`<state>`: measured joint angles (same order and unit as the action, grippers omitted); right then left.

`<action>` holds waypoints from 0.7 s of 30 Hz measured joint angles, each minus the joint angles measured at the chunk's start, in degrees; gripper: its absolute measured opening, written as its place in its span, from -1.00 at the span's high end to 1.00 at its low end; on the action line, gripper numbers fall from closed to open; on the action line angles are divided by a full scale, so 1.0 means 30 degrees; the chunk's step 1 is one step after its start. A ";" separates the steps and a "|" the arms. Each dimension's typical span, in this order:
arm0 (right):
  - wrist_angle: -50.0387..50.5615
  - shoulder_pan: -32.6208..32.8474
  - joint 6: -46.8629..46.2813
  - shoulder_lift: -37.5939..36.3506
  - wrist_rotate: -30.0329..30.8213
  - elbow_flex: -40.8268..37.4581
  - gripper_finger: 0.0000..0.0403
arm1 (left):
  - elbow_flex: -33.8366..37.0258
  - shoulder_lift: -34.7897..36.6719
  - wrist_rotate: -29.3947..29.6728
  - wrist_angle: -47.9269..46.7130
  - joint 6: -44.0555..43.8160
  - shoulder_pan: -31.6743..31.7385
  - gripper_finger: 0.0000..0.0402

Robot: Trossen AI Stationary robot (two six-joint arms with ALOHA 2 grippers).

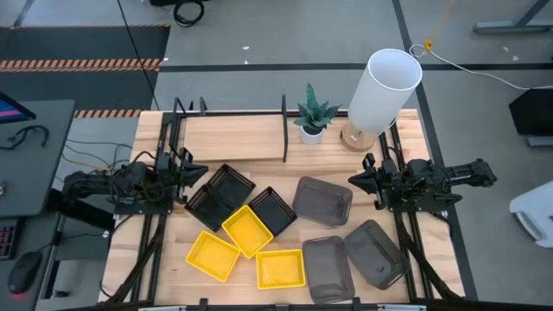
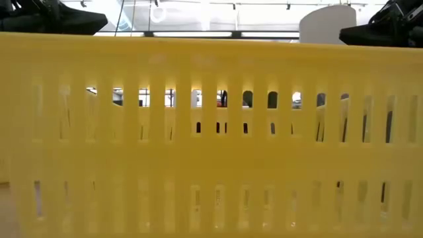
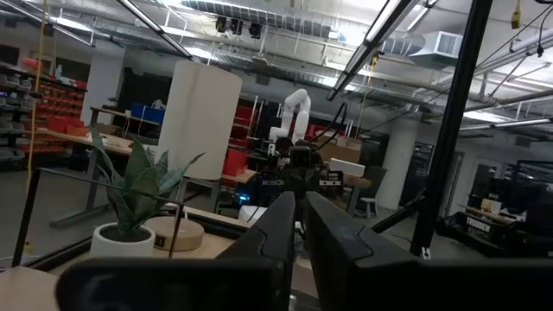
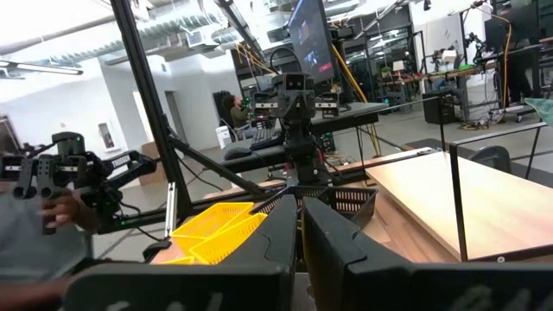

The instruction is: Stack baskets on shelf by color

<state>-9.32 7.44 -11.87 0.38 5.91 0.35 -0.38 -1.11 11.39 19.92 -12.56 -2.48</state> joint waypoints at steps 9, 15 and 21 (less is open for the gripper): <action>-0.0002 0.0000 -0.0002 0.0002 -0.0002 -0.0003 0.87 | -0.0002 -0.0005 -0.2560 -0.1546 -0.6583 0.0006 0.86; -0.0001 -0.0004 0.0001 0.0002 -0.0007 0.0002 0.87 | -0.0596 -0.0316 -0.7781 -0.3020 -0.7650 -0.0007 0.90; -0.0002 -0.0007 -0.0001 0.0002 -0.0001 -0.0005 0.87 | -0.3158 -0.1655 -0.8364 -0.7419 -0.6401 -0.0003 0.91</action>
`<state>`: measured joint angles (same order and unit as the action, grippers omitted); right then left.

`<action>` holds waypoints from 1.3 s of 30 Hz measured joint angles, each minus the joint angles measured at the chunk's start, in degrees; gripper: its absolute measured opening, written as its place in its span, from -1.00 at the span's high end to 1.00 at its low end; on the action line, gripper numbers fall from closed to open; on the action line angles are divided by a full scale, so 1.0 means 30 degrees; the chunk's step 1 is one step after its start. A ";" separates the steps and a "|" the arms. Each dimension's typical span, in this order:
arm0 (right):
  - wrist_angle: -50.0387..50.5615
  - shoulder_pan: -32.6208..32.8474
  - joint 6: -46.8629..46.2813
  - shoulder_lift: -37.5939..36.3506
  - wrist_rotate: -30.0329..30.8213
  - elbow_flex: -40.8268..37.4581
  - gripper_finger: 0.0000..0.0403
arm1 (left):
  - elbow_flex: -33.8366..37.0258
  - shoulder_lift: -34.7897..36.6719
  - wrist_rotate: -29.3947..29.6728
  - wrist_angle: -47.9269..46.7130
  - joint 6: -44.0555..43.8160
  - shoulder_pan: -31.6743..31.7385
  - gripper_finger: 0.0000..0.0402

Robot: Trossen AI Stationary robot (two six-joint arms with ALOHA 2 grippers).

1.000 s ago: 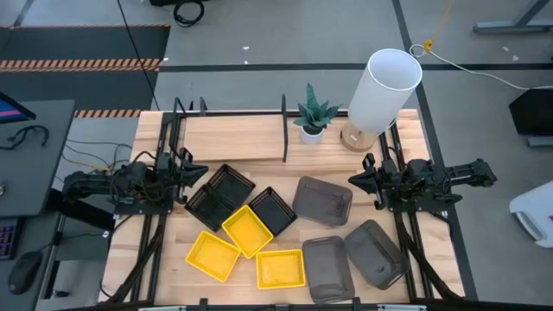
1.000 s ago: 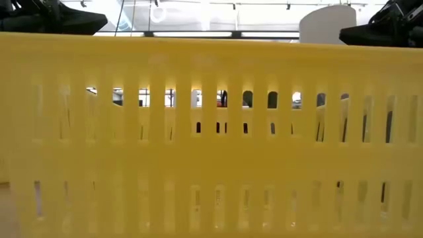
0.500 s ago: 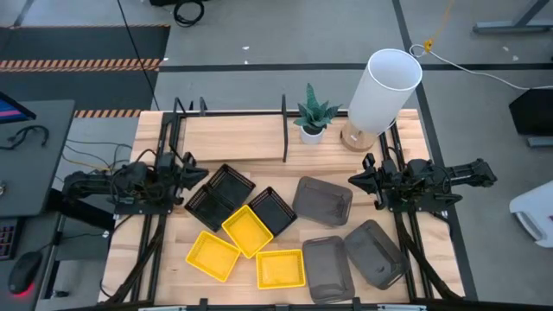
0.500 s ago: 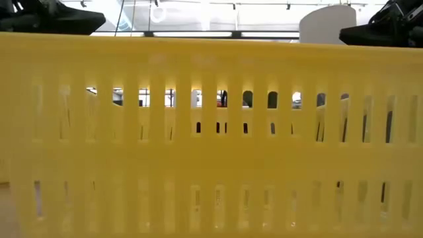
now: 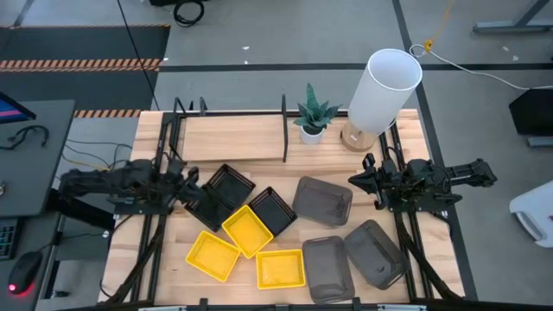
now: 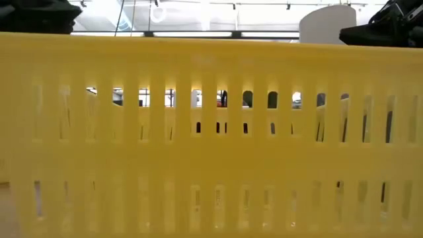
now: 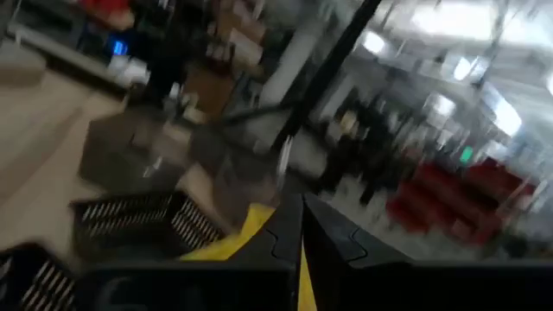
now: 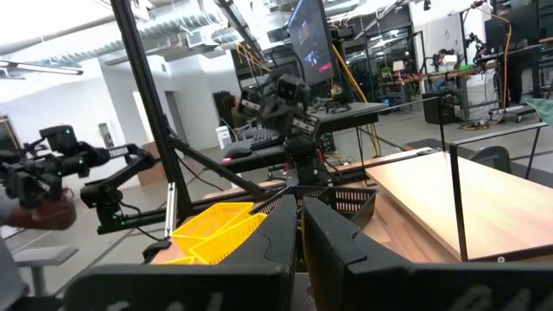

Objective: Stack baskets on shelf by color
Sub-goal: Stack the bottom left yellow bin on top of the middle yellow bin

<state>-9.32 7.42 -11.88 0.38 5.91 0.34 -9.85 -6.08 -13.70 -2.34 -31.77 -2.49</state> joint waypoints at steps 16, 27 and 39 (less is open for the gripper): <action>0.0000 0.0006 -0.0001 0.0000 0.0001 0.0000 0.87 | -0.1077 -0.3900 -0.2133 -0.0813 -0.0096 -0.4526 0.91; 0.0000 0.0000 -0.0001 0.0000 -0.0001 0.0000 0.87 | -0.1091 -0.7813 0.2641 -0.0756 -0.2434 -1.0779 0.91; -0.0005 0.0005 -0.0001 0.0000 0.0001 0.0002 0.87 | -0.4075 -1.2884 0.7151 -0.3223 -0.3349 -1.5239 0.91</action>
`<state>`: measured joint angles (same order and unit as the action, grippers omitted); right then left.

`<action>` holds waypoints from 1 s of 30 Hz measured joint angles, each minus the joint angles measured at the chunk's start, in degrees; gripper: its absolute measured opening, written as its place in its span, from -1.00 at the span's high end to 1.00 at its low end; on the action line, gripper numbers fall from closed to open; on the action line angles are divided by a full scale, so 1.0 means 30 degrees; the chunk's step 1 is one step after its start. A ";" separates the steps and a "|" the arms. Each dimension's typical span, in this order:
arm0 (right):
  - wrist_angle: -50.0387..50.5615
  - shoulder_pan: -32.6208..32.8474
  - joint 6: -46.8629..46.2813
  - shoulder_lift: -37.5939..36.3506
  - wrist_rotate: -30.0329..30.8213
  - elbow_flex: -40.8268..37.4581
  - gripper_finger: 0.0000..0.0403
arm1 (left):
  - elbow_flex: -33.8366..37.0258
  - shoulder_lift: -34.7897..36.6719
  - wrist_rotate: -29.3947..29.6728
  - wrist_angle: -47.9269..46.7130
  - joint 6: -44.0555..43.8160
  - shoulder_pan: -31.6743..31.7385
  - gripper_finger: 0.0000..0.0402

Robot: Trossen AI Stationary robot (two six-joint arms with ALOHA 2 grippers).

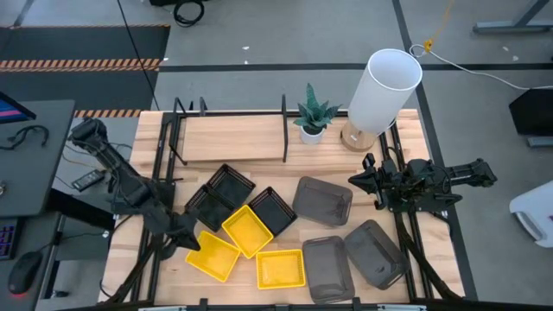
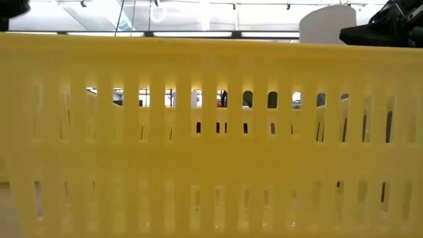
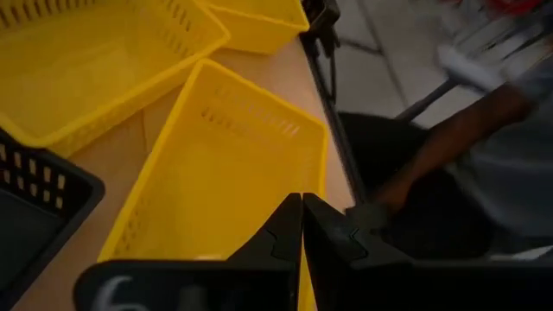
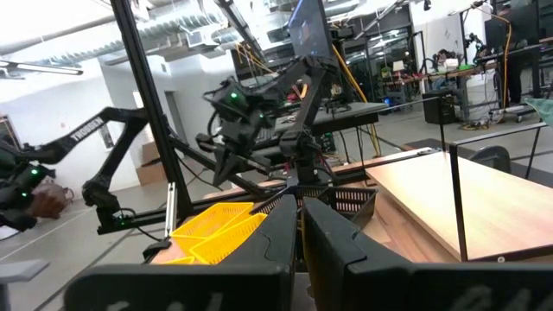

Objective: Stack baskets on shelf by color
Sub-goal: Stack the bottom left yellow bin on top of the middle yellow bin

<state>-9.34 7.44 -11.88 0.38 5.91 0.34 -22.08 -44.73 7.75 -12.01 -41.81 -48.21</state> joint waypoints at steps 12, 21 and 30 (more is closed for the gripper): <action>0.0005 0.0001 0.0000 0.0000 0.0000 -0.0002 0.87 | -0.4024 -0.4795 0.1027 -0.2724 0.0667 -0.1290 0.91; -0.0081 0.0002 0.0006 -0.0007 -0.0001 -0.0002 0.87 | -0.7585 -0.8343 0.1066 -0.5091 0.0689 -0.2007 0.91; -0.0447 0.0002 0.0000 0.0037 0.0000 -0.0002 0.87 | -0.9788 -1.0695 0.0841 -0.6715 0.0124 -0.2141 0.85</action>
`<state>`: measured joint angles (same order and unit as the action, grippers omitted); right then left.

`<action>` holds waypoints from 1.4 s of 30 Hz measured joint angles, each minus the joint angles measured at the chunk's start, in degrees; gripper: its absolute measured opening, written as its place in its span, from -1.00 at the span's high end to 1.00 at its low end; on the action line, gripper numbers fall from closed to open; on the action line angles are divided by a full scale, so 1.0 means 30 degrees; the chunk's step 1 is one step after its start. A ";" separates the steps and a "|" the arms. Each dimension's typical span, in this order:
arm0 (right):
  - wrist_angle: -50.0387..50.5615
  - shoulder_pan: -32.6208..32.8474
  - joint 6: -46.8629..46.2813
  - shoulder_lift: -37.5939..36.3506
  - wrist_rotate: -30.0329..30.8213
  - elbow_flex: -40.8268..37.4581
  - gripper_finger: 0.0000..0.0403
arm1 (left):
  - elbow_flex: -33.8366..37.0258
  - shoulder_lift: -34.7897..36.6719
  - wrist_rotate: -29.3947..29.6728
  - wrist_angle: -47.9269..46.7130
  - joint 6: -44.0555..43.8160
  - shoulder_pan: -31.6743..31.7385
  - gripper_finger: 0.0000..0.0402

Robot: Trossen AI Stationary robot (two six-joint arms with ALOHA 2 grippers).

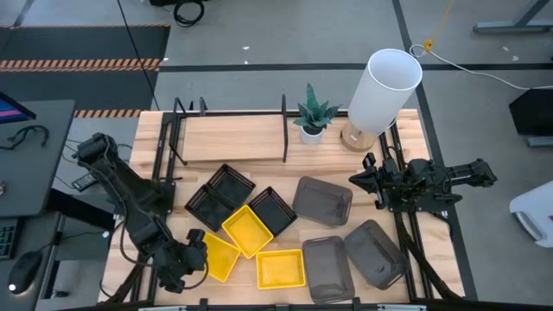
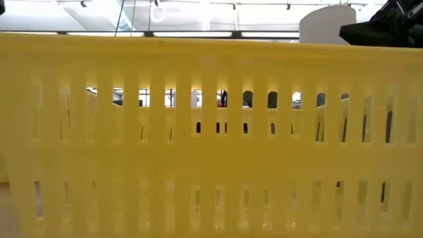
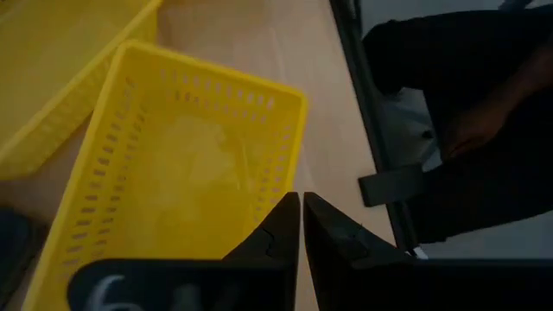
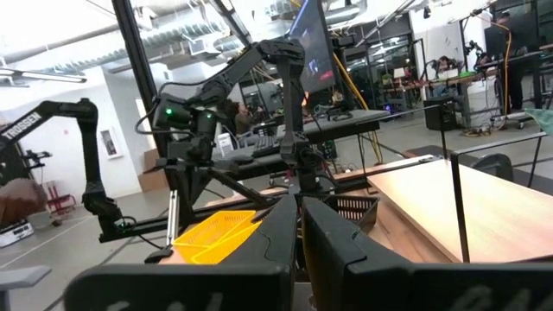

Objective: Stack baskets on shelf by color
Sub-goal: Stack the bottom left yellow bin on top of the middle yellow bin

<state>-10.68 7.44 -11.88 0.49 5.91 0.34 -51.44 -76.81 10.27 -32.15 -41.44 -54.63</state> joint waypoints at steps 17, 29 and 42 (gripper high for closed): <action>-0.0051 -0.0007 0.0000 -0.0008 -0.0007 0.0000 0.87 | -0.0324 -0.0217 -0.2674 -0.1327 0.1031 0.0838 0.94; -0.0058 -0.0007 0.0007 -0.0008 -0.0007 0.0000 0.87 | -0.5237 -0.4619 -0.1155 -0.7071 0.4018 0.0897 0.86; -0.0062 0.0000 0.0007 -0.0008 -0.0007 0.0000 0.87 | -0.5894 -0.7047 -0.2227 -0.7880 0.4230 0.0940 0.24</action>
<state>-10.86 7.44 -11.86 0.47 5.89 0.34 -69.12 -97.95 3.59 -55.79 -28.75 -51.81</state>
